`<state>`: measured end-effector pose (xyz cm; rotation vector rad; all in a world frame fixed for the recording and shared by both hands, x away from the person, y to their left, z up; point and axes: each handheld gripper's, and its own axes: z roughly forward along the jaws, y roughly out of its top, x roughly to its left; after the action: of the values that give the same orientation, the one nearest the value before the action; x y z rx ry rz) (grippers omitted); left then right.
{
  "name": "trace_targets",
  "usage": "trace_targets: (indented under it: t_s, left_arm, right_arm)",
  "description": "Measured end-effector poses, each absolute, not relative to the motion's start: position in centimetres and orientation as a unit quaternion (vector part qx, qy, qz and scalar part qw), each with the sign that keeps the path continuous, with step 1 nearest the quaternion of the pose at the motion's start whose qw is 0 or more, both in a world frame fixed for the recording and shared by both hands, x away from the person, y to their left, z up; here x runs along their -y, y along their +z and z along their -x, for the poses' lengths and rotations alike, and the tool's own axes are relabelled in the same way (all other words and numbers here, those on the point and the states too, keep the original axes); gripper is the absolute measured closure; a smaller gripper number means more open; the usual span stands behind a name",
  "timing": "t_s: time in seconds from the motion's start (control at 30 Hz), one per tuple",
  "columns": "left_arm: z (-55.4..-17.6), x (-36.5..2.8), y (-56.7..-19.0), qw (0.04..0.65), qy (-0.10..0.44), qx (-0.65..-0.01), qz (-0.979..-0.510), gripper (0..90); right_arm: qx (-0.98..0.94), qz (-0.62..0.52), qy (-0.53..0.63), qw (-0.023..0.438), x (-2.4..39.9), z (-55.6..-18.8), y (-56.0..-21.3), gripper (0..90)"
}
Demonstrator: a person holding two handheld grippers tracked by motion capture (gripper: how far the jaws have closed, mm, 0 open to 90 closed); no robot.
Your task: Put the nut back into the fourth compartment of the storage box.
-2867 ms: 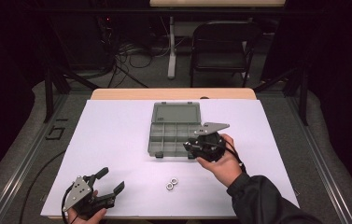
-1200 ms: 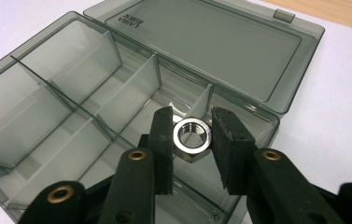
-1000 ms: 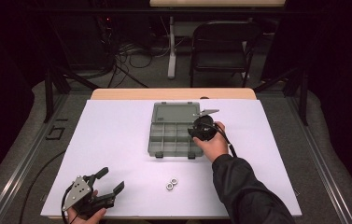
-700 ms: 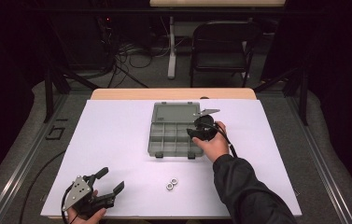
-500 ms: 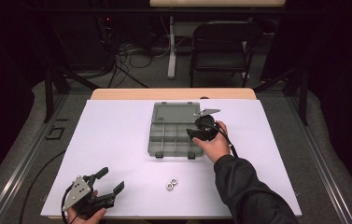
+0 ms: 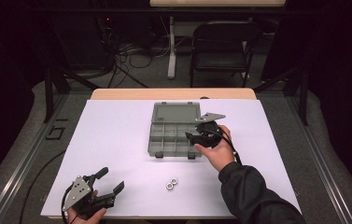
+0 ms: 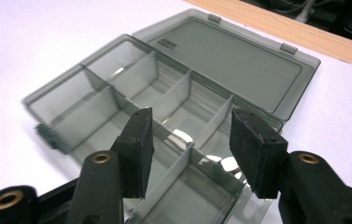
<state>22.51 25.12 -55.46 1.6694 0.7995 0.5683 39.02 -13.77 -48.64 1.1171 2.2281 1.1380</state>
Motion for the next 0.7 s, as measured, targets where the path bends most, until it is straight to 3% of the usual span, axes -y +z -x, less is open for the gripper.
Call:
trace_targets:
  t_s: [0.7]
  left_arm:
    - [-22.6, -25.1, -55.5, 0.561, 0.243, -0.346, -0.711, 19.3]
  right_arm:
    - [-0.802, -0.338, 0.444, 0.213, 13.9, -32.0, -48.8, 48.7]
